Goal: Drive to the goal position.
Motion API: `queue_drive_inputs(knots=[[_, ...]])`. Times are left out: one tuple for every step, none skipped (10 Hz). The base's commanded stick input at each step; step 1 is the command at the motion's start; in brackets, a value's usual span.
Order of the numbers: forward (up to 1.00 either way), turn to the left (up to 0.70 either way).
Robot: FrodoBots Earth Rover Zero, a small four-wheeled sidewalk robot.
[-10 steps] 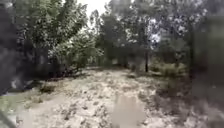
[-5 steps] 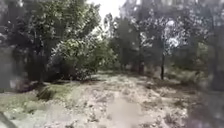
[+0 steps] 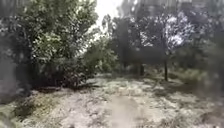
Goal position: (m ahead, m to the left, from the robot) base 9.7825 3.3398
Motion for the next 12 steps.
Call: queue_drive_inputs(knots=[[0.85,-0.22],[0.85,-0.34],[0.85,-0.34],[0.85,-0.34],[0.85,0.0],[0.85,0.0],[0.85,0.0],[0.85,0.0],[0.85,0.0],[0.85,0.0],[0.85,0.0],[0.85,0.0]])
